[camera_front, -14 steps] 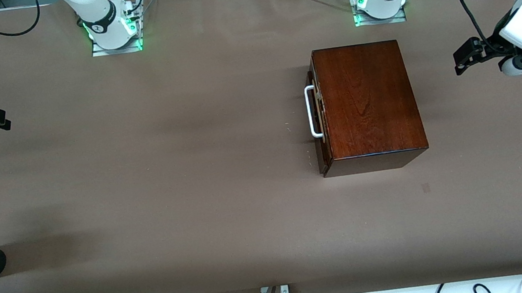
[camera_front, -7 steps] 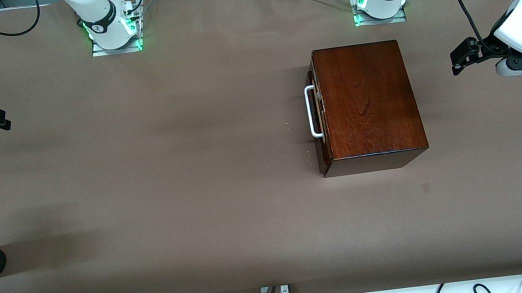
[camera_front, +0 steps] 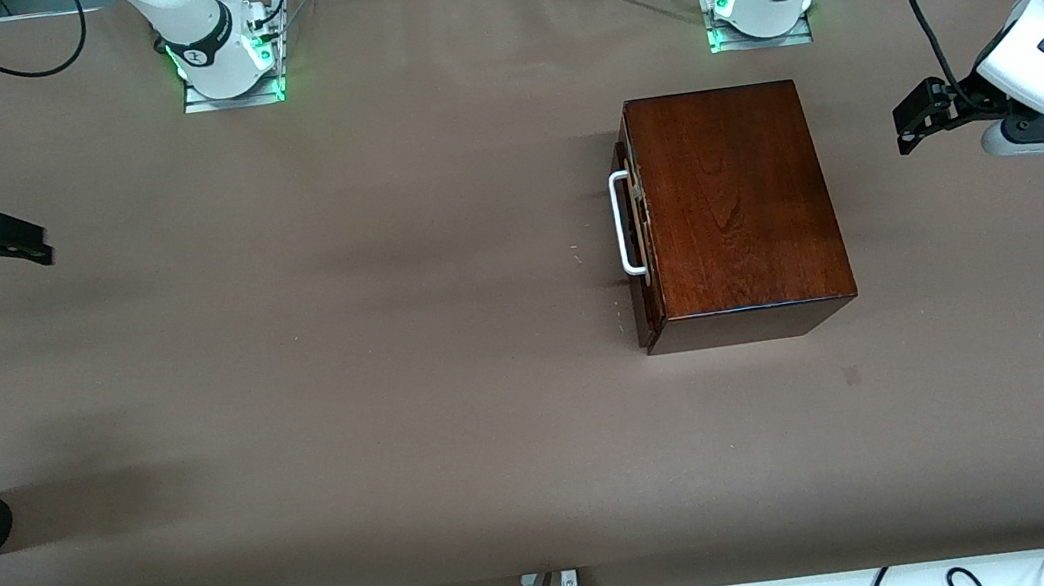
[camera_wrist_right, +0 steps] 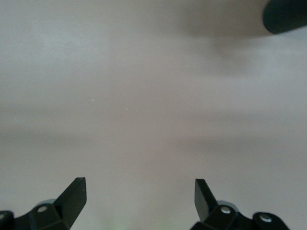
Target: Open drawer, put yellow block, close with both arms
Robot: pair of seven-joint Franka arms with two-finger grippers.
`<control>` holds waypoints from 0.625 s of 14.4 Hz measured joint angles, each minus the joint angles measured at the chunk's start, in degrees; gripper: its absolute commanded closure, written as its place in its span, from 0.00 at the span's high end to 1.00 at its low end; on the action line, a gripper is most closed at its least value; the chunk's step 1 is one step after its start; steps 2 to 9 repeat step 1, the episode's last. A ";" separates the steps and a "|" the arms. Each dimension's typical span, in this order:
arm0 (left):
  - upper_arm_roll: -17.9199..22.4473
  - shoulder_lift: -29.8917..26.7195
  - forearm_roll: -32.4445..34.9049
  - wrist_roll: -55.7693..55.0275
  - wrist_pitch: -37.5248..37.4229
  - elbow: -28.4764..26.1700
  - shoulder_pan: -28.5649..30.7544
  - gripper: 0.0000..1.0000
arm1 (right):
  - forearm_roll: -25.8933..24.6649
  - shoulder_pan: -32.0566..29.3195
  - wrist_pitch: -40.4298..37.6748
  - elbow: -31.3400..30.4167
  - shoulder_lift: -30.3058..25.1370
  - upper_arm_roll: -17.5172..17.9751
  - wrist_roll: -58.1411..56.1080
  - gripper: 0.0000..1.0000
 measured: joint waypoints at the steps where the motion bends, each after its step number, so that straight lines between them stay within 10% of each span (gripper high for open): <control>1: -0.01 0.09 0.00 0.00 0.00 0.02 0.00 1.00 | 0.00 0.90 0.38 0.00 0.40 0.07 0.17 1.00; 9: -0.01 0.09 0.00 0.00 0.00 0.02 0.00 1.00 | 0.00 0.90 0.38 0.00 0.40 0.07 0.17 1.00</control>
